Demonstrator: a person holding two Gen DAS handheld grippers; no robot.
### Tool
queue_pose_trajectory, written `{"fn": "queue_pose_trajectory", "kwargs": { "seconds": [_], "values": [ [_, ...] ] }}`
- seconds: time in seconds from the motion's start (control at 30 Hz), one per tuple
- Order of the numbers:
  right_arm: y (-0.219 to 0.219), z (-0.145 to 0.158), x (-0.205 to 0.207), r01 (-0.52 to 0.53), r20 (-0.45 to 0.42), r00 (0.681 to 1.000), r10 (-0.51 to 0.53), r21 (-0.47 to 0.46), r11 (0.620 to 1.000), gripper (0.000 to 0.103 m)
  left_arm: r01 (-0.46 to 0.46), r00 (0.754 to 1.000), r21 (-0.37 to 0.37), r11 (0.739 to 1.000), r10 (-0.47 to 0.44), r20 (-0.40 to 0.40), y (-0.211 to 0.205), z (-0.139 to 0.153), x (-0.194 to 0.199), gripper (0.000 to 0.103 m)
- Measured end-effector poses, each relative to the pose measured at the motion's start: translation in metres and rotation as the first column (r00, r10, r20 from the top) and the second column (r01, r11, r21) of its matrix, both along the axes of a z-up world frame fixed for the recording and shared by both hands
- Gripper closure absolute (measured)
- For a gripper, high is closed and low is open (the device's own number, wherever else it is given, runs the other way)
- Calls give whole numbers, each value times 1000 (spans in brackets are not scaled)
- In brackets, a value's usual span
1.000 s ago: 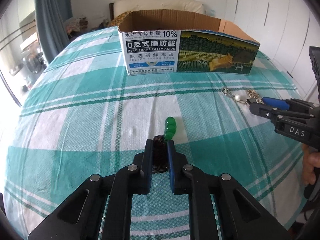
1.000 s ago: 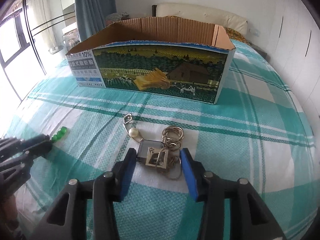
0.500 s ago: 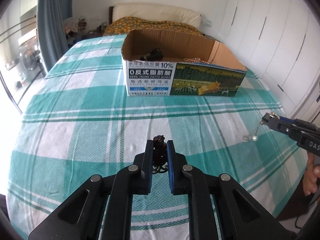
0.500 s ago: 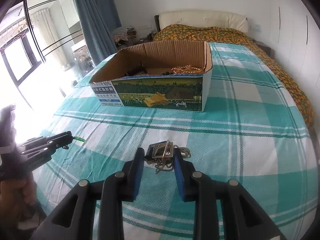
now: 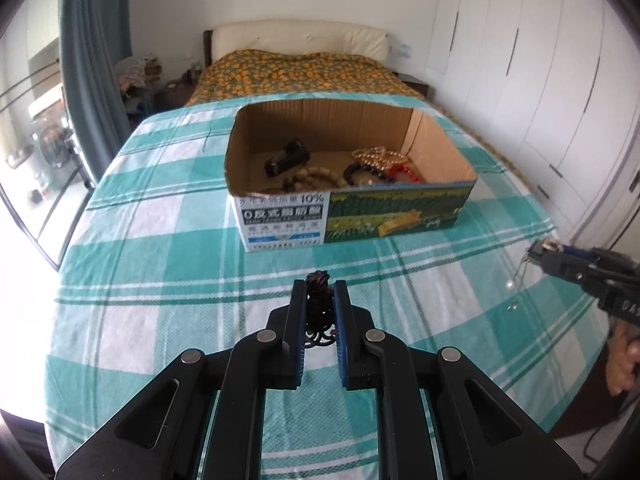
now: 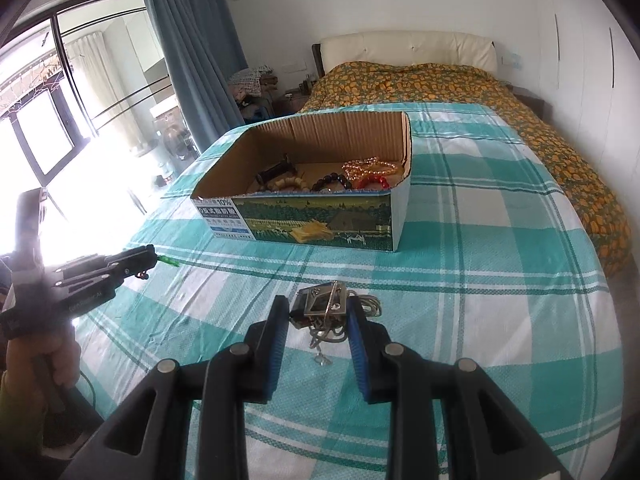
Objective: Organize jewelry
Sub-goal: 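Carry the dark cord and keychain into the box and open both tools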
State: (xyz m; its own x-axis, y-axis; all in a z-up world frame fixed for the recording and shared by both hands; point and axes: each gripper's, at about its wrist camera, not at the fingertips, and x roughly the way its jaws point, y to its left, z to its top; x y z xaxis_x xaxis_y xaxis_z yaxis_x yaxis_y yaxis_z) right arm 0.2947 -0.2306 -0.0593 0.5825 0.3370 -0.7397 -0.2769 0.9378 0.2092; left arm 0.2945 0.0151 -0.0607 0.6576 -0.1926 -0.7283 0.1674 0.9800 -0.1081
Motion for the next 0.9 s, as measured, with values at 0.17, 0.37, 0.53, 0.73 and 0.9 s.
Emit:
{"fn": "queue_pose_trajectory", "kwargs": {
  "seconds": [0.17, 0.37, 0.53, 0.73, 0.9],
  "values": [
    [-1, 37, 31, -9, 54, 998, 7, 35, 999, 74, 33, 999, -108, 994, -29, 42, 11, 53, 38, 92],
    [9, 75, 86, -29, 84, 996, 22, 77, 997, 74, 52, 997, -125, 991, -45, 55, 4, 78, 94, 92],
    [22, 67, 139, -37, 28, 999, 36, 57, 998, 74, 50, 999, -117, 992, -52, -9, -6, 57, 140, 92],
    [32, 21, 186, -17, -63, 998, 16, -21, 1000, 73, 31, 995, -73, 997, -37, -89, -18, 13, 174, 92],
    [37, -15, 207, -16, -110, 994, 8, -79, 997, 71, 3, 991, -31, 999, -7, -133, -23, -16, 188, 89]
  ]
}}
